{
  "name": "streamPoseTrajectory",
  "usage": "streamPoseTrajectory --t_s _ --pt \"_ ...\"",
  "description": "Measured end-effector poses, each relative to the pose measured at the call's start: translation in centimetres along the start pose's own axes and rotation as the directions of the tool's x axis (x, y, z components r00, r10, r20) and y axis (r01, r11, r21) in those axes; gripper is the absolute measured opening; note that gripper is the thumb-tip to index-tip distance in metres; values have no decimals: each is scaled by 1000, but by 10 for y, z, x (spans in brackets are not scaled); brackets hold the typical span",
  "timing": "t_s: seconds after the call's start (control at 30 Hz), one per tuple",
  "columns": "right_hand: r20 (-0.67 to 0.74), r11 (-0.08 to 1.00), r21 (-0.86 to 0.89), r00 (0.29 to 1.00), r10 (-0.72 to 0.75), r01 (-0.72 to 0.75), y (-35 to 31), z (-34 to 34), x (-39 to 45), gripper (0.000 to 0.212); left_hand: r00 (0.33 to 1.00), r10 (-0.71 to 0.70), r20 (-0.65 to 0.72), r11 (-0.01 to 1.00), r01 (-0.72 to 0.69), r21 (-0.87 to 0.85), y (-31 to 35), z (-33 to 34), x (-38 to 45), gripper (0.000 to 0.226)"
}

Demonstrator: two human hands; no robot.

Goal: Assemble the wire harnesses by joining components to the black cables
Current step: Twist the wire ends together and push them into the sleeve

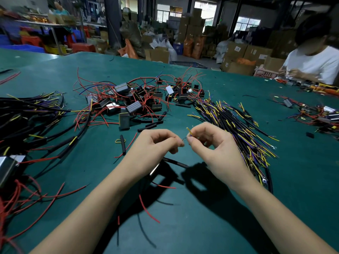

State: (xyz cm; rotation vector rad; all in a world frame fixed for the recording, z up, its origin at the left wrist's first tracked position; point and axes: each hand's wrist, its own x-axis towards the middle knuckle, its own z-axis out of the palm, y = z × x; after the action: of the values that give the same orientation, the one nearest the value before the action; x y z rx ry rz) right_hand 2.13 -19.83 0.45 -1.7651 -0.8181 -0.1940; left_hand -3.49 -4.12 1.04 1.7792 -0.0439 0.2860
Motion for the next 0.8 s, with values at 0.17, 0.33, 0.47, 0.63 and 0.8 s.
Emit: streamPoseTrajectory --t_s 0.17,0.33,0.47,0.63,0.8 --pt "97 783 -494 919 -382 377 1 -4 -1 5 983 -156 93 986 161 -52 2 -7 3 16" --pt "258 373 -727 733 -630 576 4 -8 -2 11 965 -205 164 975 216 -53 4 -9 3 19" --pt "269 497 -704 838 -475 508 6 -9 -3 8 976 -168 140 985 161 60 2 -11 0 18" --pt "106 989 -144 994 1 14 7 -8 -5 3 998 -53 46 994 48 99 -2 -3 -1 14" --pt "108 991 70 988 108 -116 7 -5 -4 8 997 0 71 995 -8 100 -2 -2 -1 15"
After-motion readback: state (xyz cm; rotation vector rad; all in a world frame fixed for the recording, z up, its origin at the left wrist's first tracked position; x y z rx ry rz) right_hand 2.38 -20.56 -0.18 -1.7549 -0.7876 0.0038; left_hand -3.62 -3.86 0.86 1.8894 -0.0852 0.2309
